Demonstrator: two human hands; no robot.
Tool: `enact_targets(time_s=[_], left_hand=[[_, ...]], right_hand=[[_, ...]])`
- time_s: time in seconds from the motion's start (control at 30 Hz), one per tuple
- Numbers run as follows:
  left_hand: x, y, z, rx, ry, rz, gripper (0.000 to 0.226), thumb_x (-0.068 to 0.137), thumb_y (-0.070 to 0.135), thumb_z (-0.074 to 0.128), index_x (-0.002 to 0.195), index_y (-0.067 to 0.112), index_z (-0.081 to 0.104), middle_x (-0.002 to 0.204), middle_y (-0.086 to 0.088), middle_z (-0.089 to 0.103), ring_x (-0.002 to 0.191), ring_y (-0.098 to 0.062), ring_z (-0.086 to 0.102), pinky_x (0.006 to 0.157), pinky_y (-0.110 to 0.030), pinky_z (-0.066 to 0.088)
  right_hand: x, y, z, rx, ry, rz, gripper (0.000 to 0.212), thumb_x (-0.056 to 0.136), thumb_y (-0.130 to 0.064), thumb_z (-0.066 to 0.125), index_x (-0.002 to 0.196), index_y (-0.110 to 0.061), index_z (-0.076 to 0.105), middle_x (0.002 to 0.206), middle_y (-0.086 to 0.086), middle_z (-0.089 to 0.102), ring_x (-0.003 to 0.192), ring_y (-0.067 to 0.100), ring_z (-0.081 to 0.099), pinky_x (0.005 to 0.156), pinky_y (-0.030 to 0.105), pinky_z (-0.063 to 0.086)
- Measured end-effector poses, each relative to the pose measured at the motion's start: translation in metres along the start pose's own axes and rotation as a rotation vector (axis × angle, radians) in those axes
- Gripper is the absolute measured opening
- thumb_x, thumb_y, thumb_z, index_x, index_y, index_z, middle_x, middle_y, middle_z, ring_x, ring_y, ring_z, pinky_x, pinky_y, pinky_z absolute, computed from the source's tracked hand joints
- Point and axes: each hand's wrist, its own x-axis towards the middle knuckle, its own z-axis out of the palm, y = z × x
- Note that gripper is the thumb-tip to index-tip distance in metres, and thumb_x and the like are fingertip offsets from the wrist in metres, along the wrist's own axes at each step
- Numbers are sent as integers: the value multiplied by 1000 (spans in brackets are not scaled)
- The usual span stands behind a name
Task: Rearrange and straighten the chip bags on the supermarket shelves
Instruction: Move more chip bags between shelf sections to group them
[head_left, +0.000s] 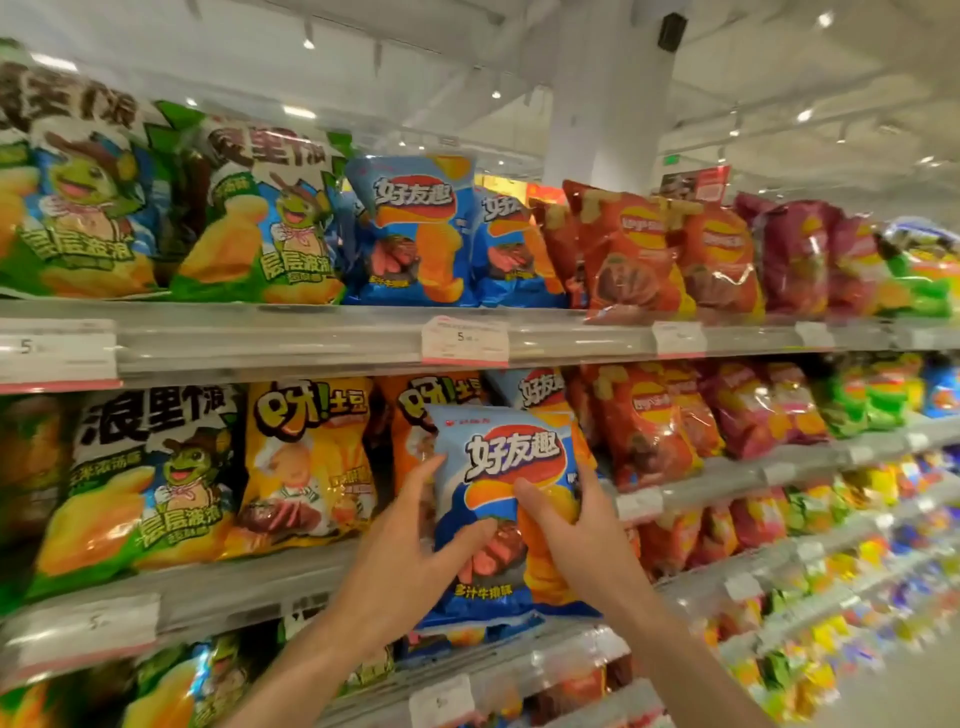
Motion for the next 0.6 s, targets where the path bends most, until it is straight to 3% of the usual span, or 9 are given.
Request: enact_targets(time_s=[0.07, 0.2, 0.27, 0.33, 0.37, 0.43, 0.5, 0.6], left_hand=[[14, -7, -8, 38, 81, 0, 78, 73, 66, 66, 140, 54, 28, 108, 33, 55, 88, 6, 63, 77, -25, 57], [26, -20, -27, 84, 236, -14, 77, 75, 59, 66, 142, 45, 31, 102, 34, 52, 86, 25, 53, 69, -5, 47], [25, -21, -39, 141, 292, -39, 77, 75, 61, 64, 143, 45, 31, 97, 31, 54, 83, 20, 57, 70, -11, 51], [26, -24, -52, 189, 343, -51, 80, 73, 66, 62, 143, 47, 31, 101, 25, 61, 83, 4, 66, 72, -26, 57], [26, -26, -58, 196, 367, -61, 80, 72, 67, 62, 143, 48, 30, 103, 22, 64, 82, -1, 68, 73, -31, 58], [25, -27, -67, 198, 426, -89, 78, 72, 66, 63, 142, 49, 32, 103, 18, 66, 84, -5, 69, 73, -33, 58], [21, -26, -69, 218, 484, -101, 76, 71, 64, 64, 139, 49, 34, 103, 18, 66, 86, -6, 69, 73, -30, 57], [15, -24, -67, 257, 540, -123, 75, 72, 63, 65, 139, 50, 34, 108, 29, 56, 88, -7, 69, 77, -38, 59]], right_hand=[[25, -5, 11, -10, -30, -6, 110, 62, -85, 63, 152, -31, 30, 138, -11, 57, 126, 11, 55, 106, 40, 47], [59, -9, 44, -35, -165, -51, 113, 63, -88, 58, 153, -27, 28, 145, -11, 50, 133, 14, 48, 111, 39, 41], [67, -18, 50, -45, -230, -81, 95, 71, -81, 55, 148, -30, 35, 134, -17, 55, 127, 11, 52, 103, 26, 42], [86, -22, 47, -66, -179, -174, 62, 81, -74, 50, 128, -35, 50, 115, -16, 64, 111, 10, 60, 86, 18, 47], [99, -21, 45, -108, -101, -236, 52, 85, -72, 49, 121, -34, 53, 111, -12, 65, 107, 12, 62, 85, 23, 50], [126, -10, 46, -218, 6, -330, 56, 89, -62, 55, 129, -23, 53, 123, 4, 60, 114, 24, 57, 95, 40, 49], [146, 5, 54, -341, -26, -296, 66, 91, -50, 61, 140, -9, 44, 135, 19, 49, 123, 36, 48, 101, 45, 43], [156, 24, 71, -437, -174, -166, 78, 91, -54, 58, 146, -4, 33, 143, 23, 45, 127, 41, 48, 101, 45, 43]])
